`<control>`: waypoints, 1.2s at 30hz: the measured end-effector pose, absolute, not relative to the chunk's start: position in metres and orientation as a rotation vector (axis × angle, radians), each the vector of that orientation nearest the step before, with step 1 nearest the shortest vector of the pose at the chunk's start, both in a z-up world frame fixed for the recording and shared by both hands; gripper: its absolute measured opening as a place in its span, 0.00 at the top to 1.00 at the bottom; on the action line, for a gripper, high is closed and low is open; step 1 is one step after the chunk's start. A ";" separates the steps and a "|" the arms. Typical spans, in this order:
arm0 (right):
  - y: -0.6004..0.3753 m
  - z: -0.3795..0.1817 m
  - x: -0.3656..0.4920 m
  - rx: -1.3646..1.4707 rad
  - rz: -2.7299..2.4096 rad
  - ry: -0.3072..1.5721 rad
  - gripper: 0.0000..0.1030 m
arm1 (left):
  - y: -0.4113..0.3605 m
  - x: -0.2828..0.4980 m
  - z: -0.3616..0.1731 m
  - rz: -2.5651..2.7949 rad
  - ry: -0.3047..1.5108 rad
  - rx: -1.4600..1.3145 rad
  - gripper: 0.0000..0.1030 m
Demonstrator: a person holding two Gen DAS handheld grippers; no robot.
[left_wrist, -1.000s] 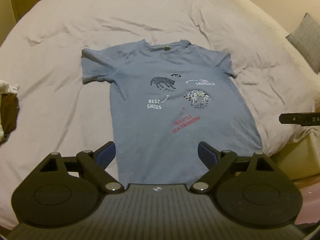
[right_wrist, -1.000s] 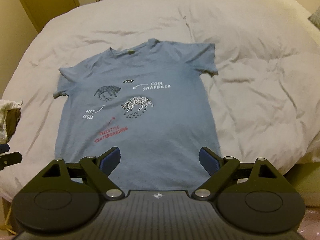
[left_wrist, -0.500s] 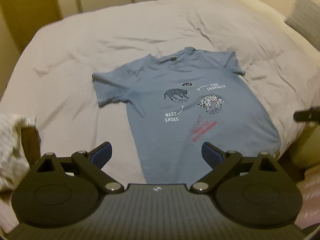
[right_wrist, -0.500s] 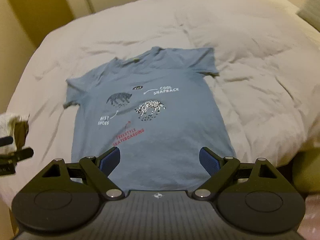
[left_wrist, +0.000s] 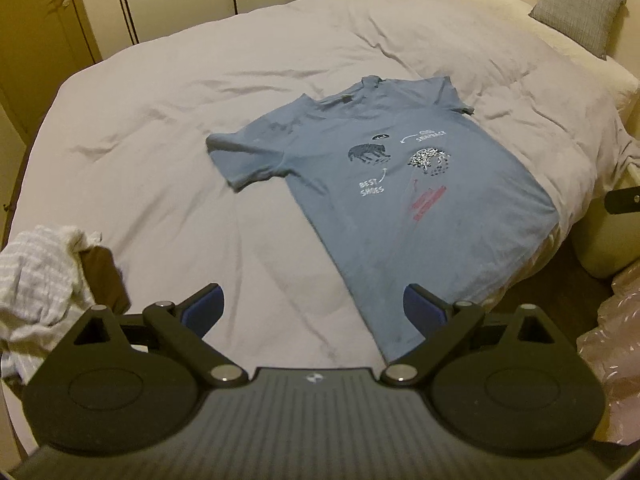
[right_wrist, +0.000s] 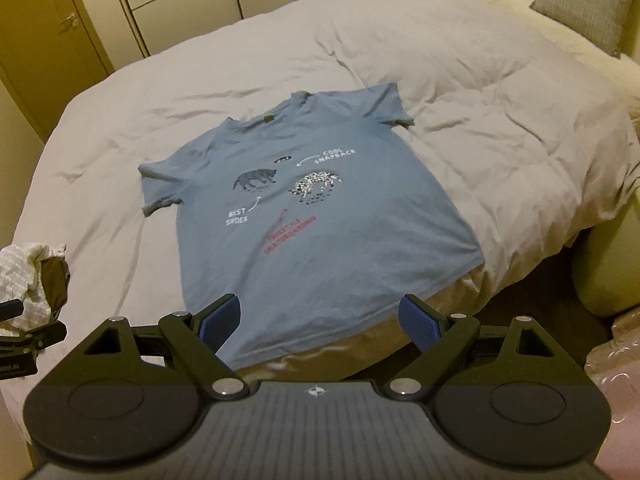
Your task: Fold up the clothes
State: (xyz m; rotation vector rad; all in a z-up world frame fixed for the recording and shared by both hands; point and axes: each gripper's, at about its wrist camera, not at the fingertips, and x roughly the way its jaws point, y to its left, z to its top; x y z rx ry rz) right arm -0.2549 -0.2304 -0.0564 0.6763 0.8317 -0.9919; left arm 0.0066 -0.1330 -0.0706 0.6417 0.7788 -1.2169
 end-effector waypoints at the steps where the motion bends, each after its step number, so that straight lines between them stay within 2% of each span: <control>1: -0.226 -0.053 -0.254 0.669 -0.994 0.831 0.14 | -0.127 0.009 -0.069 -1.220 0.776 0.640 0.08; 5: -0.220 -0.044 -0.254 0.642 -1.017 0.838 0.14 | -0.104 0.016 -0.065 -1.233 0.766 0.636 0.08; 14: -0.206 -0.027 -0.257 0.616 -1.049 0.835 0.14 | -0.104 0.005 -0.053 -1.271 0.745 0.634 0.08; 36: -0.199 -0.040 -0.254 0.650 -1.062 0.839 0.14 | -0.098 0.008 -0.056 -1.300 0.729 0.677 0.08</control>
